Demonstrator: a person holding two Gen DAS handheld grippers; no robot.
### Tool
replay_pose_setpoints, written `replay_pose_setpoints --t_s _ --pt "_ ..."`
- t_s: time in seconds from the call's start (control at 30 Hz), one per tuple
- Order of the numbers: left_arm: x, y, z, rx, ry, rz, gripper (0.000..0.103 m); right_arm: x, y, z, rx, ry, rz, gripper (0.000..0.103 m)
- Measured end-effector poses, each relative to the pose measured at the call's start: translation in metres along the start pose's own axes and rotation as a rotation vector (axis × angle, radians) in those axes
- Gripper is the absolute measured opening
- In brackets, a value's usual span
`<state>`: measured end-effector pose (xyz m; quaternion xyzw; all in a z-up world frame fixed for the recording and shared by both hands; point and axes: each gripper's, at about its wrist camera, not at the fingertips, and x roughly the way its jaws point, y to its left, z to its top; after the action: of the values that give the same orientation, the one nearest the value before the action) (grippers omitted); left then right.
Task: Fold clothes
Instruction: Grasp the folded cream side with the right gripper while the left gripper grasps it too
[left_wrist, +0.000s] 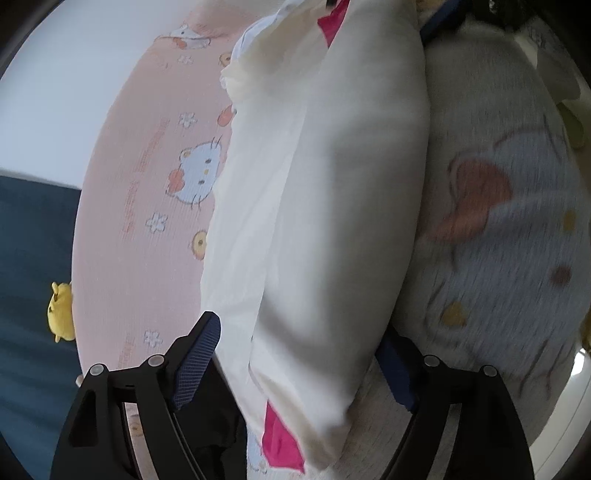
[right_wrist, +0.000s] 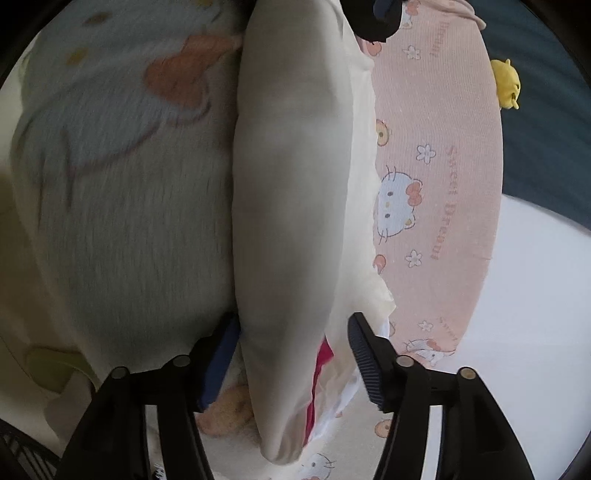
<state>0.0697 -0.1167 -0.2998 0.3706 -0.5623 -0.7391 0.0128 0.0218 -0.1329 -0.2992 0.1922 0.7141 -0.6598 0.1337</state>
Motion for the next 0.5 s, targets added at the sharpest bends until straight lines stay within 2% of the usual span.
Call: replay_pose_setpoints --t_s 0.13,0.37,0.5 --pt "0.001 0.002 -0.007 -0.044 0.02 -0.001 0.081 0.0 0.001 0.0 0.003 -0.021 -0.016 0.063" --pt "0.004 -0.001 0.015 -0.054 0.019 0.023 0.081 0.0 -0.001 0.006 0.011 -0.049 -0.027 0.063" --pt "0.003 0.004 -0.005 -0.084 0.024 -0.01 0.081 -0.002 -0.002 0.0 0.043 -0.07 -0.01 0.063"
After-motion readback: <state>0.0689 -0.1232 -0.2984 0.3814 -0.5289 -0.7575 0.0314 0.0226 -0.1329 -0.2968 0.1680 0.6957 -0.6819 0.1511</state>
